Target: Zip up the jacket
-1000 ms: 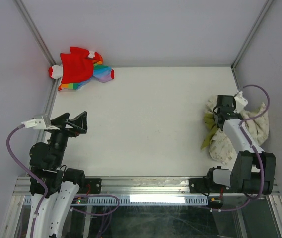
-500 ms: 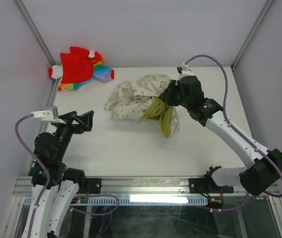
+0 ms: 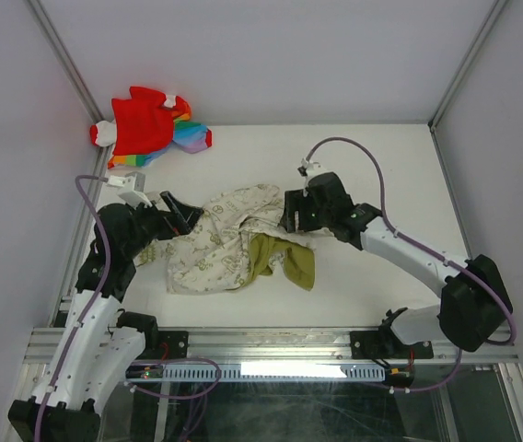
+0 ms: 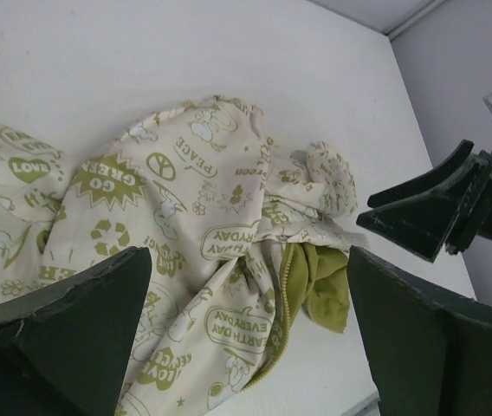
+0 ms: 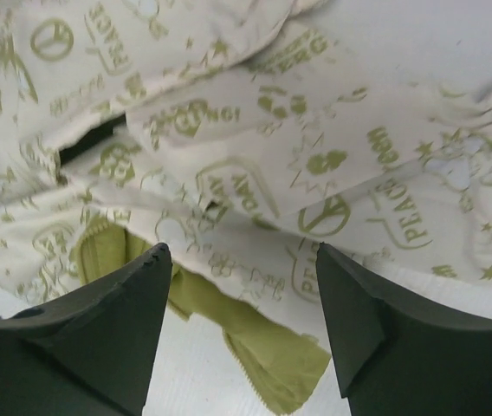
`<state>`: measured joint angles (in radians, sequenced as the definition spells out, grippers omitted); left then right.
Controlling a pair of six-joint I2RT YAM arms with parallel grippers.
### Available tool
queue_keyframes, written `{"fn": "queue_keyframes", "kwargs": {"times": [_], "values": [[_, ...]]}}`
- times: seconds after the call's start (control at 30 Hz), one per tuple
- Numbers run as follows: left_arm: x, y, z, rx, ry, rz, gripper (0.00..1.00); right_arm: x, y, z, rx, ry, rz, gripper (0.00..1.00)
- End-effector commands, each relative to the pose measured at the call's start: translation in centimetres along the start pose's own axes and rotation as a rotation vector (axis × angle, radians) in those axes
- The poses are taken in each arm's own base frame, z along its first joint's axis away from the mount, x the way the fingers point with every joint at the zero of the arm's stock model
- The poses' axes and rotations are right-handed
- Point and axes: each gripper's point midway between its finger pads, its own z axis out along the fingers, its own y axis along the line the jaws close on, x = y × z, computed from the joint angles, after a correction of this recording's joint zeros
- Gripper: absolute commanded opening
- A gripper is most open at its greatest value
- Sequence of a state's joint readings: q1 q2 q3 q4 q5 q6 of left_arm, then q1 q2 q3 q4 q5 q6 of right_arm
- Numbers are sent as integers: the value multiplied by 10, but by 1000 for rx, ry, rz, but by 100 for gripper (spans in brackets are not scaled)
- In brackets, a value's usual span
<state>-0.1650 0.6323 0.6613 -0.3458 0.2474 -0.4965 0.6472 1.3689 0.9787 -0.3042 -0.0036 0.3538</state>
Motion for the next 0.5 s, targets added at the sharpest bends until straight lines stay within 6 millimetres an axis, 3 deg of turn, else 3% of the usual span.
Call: {"fn": "queue_keyframes", "kwargs": {"times": [0.0, 0.23, 0.33, 0.47], "values": [[13, -11, 12, 53, 93, -89, 99, 17, 20, -16, -59, -9, -92, 71], [59, -10, 41, 32, 239, -142, 99, 85, 22, 1, -38, 123, -119, 75], [77, -11, 48, -4, 266, -133, 99, 94, 9, 14, 17, 126, -129, 77], [98, 8, 52, -95, 296, -177, 99, 85, -29, 25, 209, 104, -117, 77]]}}
